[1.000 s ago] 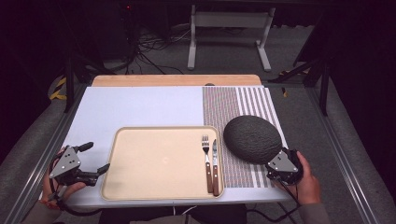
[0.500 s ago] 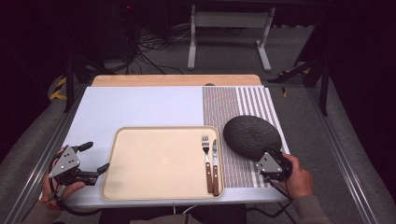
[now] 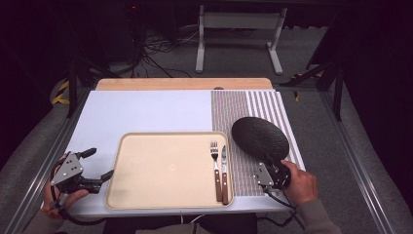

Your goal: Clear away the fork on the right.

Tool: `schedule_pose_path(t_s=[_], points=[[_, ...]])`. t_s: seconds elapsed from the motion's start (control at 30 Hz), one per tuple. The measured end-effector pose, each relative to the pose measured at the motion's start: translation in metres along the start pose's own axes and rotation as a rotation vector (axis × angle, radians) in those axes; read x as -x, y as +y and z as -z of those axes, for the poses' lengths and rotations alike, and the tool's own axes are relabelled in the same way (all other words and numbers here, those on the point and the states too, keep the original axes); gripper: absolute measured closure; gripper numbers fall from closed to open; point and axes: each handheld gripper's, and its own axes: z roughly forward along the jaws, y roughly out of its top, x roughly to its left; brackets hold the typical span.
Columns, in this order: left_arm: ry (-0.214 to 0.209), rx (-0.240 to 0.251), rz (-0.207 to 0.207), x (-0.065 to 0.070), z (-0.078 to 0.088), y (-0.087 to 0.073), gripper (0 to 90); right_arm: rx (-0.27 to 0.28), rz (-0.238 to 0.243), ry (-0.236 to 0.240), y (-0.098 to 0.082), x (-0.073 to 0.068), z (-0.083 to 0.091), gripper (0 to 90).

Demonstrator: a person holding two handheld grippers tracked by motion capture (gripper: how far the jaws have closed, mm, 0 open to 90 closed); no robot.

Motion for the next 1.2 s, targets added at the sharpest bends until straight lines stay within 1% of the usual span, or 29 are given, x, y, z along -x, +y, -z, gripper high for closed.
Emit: schedule_pose_path(t_s=[0.03,0.07,0.1,0.13,0.17,0.23,0.27,0.3,0.37,0.4,0.47,0.53,0.6,0.73,0.8,0.87,0.9,0.97,1.0,1.1,1.13,1.2], points=[[0.000,0.000,0.000,0.000,0.000,0.000,6.3,-0.003,-0.006,-0.011,0.003,-0.001,-0.001,83.6],[0.000,0.001,0.000,0.000,0.000,0.000,6.2,-0.008,0.018,-0.016,0.006,0.000,-0.001,84.7],[0.000,0.001,0.000,0.000,0.000,0.000,6.2,-0.014,0.025,-0.007,0.008,0.000,-0.001,85.3],[0.001,0.001,0.000,0.000,0.000,0.000,6.2,-0.014,0.025,-0.007,0.008,0.000,-0.001,85.3],[0.001,0.001,-0.001,0.000,0.000,0.000,6.2,-0.018,0.015,-0.025,0.012,0.001,-0.003,85.4],[0.002,0.000,-0.001,-0.001,0.000,0.000,6.2,-0.019,0.017,-0.026,0.014,0.001,-0.004,85.4],[0.001,0.000,-0.001,-0.001,0.000,0.000,6.2,-0.028,0.031,-0.026,0.016,0.001,-0.004,85.5],[0.001,0.000,-0.001,-0.001,0.000,0.000,6.2,-0.030,0.030,-0.028,0.017,0.000,-0.004,85.5],[0.002,0.000,-0.002,-0.001,0.000,0.000,6.3,-0.035,0.017,-0.034,0.019,0.000,-0.005,85.6],[0.004,0.000,-0.004,-0.001,0.000,0.000,6.2,-0.039,0.020,-0.031,0.019,0.001,-0.004,85.6],[0.007,0.000,-0.004,-0.001,0.001,0.000,6.2,-0.039,0.000,-0.026,0.020,0.002,-0.003,85.6],[0.005,-0.001,-0.004,-0.001,0.000,0.000,6.3,-0.037,-0.010,-0.023,0.021,0.003,-0.002,85.7],[0.005,-0.001,-0.003,-0.001,0.000,0.000,6.2,-0.039,-0.010,-0.022,0.021,0.004,-0.001,85.7],[0.008,0.000,-0.009,-0.001,0.001,0.000,6.2,-0.037,-0.032,-0.017,0.024,0.005,0.001,85.7],[0.006,0.001,-0.002,-0.001,0.001,0.000,6.3,-0.037,-0.029,-0.021,0.025,0.005,0.002,85.7],[0.003,0.000,0.005,-0.001,0.001,0.000,6.2,-0.034,-0.035,-0.035,0.027,0.005,0.003,85.7],[0.004,0.000,0.004,-0.001,0.001,0.000,6.2,-0.028,-0.042,-0.037,0.028,0.005,0.004,85.7],[0.008,0.004,0.000,-0.001,0.001,0.000,6.2,-0.023,-0.034,-0.040,0.029,0.007,0.007,85.7],[0.006,0.001,0.000,-0.001,0.001,0.000,6.2,-0.012,-0.059,-0.045,0.030,0.007,0.007,85.7],[0.007,0.001,0.000,-0.001,0.001,0.000,6.2,-0.005,-0.054,-0.054,0.034,0.009,0.011,85.7],[0.008,0.001,0.000,-0.001,0.001,0.000,6.2,0.006,-0.068,-0.059,0.036,0.009,0.013,85.7],[0.007,0.001,0.000,-0.001,0.001,0.000,6.2,0.011,-0.069,-0.070,0.038,0.010,0.016,85.7]])
